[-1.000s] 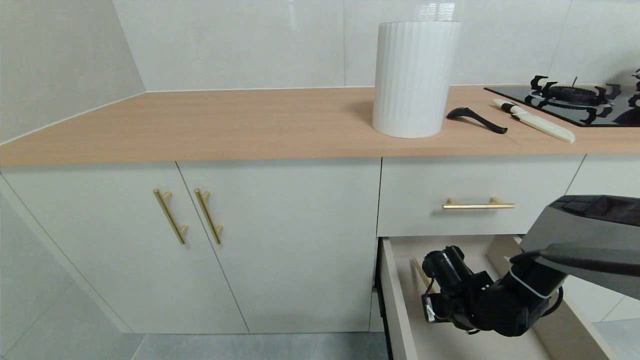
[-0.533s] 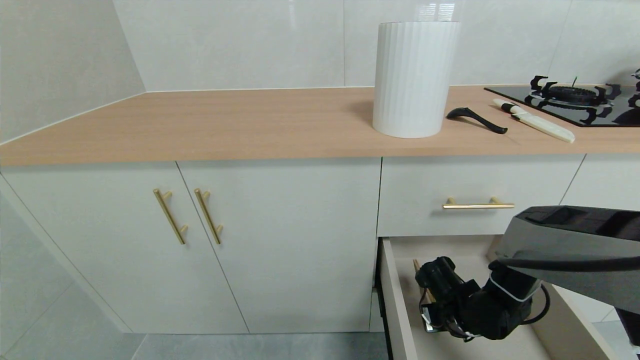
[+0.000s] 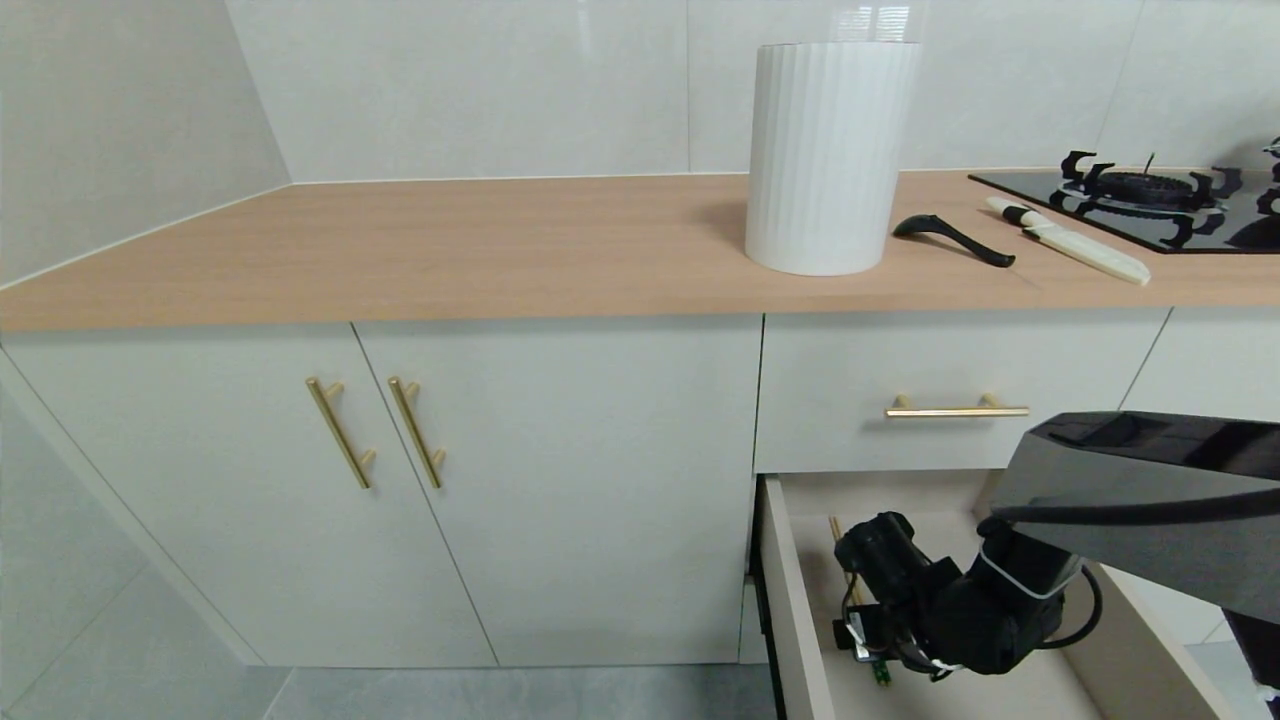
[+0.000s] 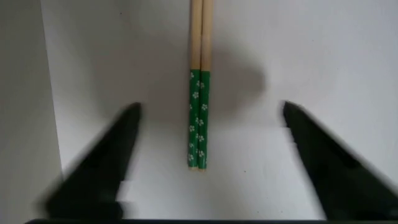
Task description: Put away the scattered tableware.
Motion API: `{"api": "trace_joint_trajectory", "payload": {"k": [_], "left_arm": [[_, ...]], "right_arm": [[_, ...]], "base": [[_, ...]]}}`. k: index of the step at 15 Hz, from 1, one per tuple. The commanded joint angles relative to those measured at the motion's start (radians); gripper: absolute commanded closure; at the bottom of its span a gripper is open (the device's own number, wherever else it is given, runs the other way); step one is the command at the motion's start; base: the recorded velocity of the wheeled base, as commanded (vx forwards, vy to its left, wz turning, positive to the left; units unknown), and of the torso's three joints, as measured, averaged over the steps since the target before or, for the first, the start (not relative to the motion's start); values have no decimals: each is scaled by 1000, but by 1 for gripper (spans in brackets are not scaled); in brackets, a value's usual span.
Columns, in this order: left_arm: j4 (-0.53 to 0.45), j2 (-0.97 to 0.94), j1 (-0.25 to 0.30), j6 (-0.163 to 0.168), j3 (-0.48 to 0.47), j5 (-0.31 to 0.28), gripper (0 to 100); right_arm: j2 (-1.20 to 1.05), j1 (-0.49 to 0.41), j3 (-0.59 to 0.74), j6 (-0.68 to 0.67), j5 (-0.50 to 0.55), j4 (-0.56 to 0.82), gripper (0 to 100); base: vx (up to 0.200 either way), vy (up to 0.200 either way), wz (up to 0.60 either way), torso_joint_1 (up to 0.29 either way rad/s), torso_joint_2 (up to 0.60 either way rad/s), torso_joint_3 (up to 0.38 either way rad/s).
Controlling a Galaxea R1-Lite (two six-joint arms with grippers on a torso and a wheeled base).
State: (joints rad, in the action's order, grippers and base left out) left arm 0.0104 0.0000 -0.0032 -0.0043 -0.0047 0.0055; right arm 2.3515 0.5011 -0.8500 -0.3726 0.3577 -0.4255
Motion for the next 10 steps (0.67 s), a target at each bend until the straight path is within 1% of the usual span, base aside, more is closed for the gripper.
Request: {"api": "trace_joint_trajectory", "payload": {"k": [1,4,6,7,8,10], "left_arm": [[0,2,0,0,0,1,0],[0,2,0,0,0,1,0],[0,2,0,0,0,1,0],[0,2,0,-2,0,2,0],[0,2,0,0,0,2,0],[0,2,0,0,0,1,0]], "right_arm": [[-74,1,28,0,-2,1,0],[-313,1,94,4,-9,1,0],[-455,-10,111,60,-8,19,0],[-489,-18,111,72,-8,34,0],[-606,-24,104,83,-9,99,0],[-741,-27,92,113,-11,183,0]], "base": [[0,0,0,0,0,0],[0,0,0,0,0,0],[0,0,0,0,0,0],[0,0,0,0,0,0],[0,0,0,0,0,0],[0,0,0,0,0,0]]}}
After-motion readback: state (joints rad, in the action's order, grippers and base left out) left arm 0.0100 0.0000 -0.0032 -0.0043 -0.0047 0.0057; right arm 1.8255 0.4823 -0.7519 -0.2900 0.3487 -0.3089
